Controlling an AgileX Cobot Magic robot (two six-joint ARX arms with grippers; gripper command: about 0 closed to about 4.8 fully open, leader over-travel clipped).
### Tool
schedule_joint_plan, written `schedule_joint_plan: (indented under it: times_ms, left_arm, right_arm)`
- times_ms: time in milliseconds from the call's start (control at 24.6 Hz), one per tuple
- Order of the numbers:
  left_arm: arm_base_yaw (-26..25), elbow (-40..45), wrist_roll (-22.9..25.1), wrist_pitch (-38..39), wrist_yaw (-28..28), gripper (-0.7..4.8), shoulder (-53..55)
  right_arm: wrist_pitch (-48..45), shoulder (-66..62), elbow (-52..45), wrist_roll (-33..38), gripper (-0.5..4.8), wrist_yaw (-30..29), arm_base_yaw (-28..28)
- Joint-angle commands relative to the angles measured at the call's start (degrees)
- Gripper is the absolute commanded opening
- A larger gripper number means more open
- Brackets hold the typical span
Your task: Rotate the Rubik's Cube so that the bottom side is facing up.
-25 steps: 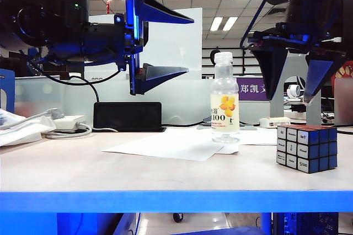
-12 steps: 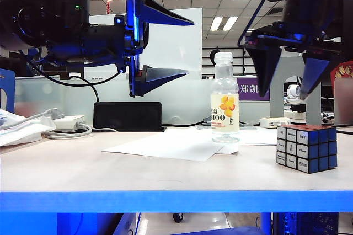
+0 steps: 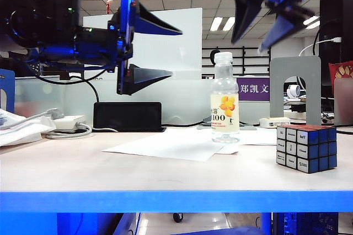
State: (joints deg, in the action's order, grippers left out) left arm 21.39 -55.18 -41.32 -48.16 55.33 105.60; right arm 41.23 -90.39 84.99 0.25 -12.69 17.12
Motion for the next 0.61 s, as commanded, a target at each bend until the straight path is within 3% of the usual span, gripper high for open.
schedule_joint_plan:
  times_ms: [41, 366, 487, 609]
  left_arm:
    - [-2.29, -0.11, 0.33, -2.64, 0.04, 4.79, -0.35]
    - [-4.85, -0.11, -0.68, -9.05, 0.35, 4.78, -1.05]
    - [-6.56, -0.15, 0.85, -9.44, 0.35, 3.90, -1.84]
    - [-8.81, -0.15, 0.50, -9.42, 0.17, 3.76, -2.51]
  right_arm:
    - [-2.71, 2.89, 0.17, -3.10, 2.95, -0.07, -0.09]
    - [-5.46, 7.23, -4.26, -4.31, 2.75, -0.70, -0.07]
    - [-11.69, 11.43, -9.57, -3.85, 2.30, -2.14, -0.44]
    - [-17.86, 16.41, -15.23, -2.21, 2.28, -2.34, -0.92]
